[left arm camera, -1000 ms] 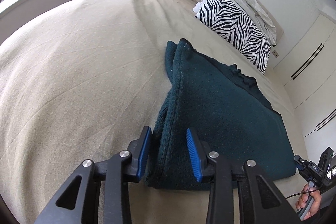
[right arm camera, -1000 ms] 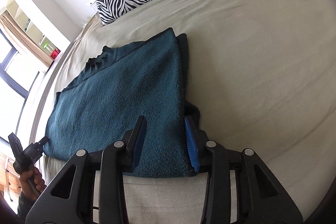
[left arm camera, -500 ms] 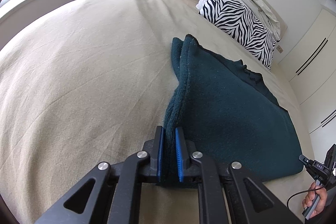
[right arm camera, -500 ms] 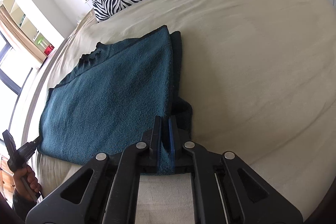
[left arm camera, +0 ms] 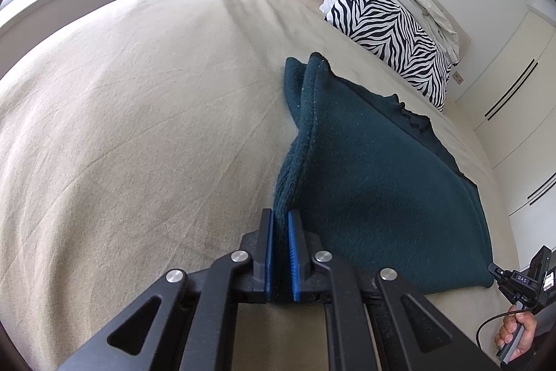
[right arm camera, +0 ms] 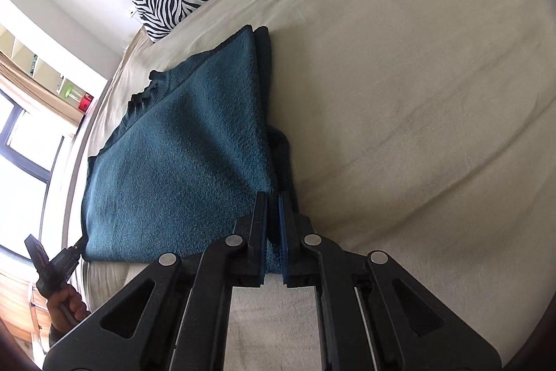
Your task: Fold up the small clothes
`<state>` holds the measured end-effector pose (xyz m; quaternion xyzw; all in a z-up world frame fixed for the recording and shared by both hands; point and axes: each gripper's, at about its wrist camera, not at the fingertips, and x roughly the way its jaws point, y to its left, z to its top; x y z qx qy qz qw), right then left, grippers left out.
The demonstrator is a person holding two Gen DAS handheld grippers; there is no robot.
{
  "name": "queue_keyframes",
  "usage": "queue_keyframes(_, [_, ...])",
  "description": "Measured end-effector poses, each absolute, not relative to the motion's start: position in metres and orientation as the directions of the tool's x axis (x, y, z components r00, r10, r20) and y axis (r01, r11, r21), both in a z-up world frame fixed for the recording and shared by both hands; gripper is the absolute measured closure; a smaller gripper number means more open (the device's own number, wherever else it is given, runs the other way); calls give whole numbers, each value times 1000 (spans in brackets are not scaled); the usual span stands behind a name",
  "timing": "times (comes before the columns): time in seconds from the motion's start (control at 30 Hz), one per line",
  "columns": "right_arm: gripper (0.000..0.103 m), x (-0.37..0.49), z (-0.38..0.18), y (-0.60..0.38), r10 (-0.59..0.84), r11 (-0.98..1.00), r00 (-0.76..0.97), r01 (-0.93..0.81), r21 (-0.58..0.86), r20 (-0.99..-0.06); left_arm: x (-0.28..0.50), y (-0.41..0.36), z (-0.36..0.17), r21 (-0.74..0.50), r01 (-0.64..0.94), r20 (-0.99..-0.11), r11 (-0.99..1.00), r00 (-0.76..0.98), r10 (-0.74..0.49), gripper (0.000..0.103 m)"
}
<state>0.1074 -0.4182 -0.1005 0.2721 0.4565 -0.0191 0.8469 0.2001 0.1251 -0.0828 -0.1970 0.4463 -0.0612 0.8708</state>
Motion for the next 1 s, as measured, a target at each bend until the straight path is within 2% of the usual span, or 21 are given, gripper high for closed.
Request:
queue_keyframes(0.6, [98,113,-106,-415,230,871,547,254,421,-805,193,125,-82,-402,-71,-748,913,600,-283,94])
queue_keyframes(0.77, [97,107,-99,-417,248,847,553,274,455,-795,188,131,-75,-421,-83,-742,903,604,-290,88])
queue_keyframes(0.97, [96,94,-64,-410,206,873,590,250,419,-780,185,117,-36,-355,-40,-704,934,669,-239,87])
queue_keyframes(1.0, [96,97,-60,-408,198,878,596,246,411,-779,188,113,-31,-352,-27,-697,936,675,-243,83])
